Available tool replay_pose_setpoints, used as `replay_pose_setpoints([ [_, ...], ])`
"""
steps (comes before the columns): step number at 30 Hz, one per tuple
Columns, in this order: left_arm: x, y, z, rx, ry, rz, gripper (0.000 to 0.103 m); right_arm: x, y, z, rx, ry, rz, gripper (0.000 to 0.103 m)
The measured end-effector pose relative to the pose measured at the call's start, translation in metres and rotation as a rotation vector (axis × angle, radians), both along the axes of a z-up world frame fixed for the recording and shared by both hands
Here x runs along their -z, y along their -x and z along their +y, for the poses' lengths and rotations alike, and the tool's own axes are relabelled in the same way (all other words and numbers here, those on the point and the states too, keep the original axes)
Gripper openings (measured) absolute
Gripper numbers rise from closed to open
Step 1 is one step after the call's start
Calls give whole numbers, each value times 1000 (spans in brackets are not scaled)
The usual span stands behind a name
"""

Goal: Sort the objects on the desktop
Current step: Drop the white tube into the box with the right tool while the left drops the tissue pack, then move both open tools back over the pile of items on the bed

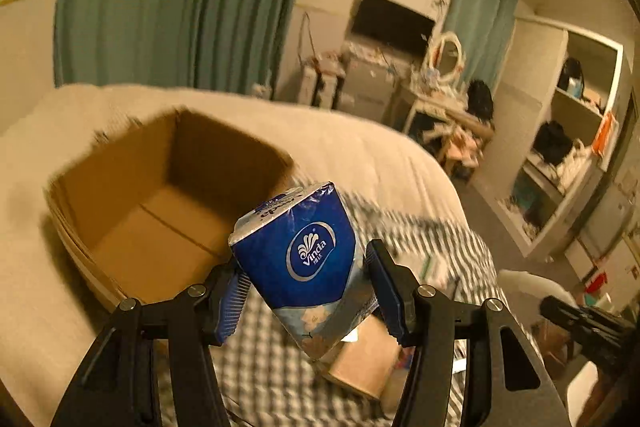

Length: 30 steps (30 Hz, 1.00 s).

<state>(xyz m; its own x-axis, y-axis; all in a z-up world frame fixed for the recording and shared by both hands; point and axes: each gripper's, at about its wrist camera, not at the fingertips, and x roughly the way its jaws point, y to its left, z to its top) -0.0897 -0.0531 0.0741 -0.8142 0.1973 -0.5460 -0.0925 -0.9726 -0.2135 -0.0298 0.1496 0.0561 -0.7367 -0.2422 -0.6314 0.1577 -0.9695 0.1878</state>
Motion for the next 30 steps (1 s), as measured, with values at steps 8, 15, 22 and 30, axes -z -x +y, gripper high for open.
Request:
replay_pose_setpoints([
  [8, -13, 42, -91, -111, -36, 26, 58, -35, 68, -122, -232, 47, 11, 17],
  [15, 25, 74, -129, -146, -47, -39, 58, 4, 150, -209, -287, 66, -49, 17],
  [22, 48, 76, -120, -137, -49, -109, 101, 1, 166, -216, -216, 69, -13, 60],
  [30, 35, 49, -112, -159, -56, -128, 101, -25, 117, -148, -126, 76, 13, 60],
])
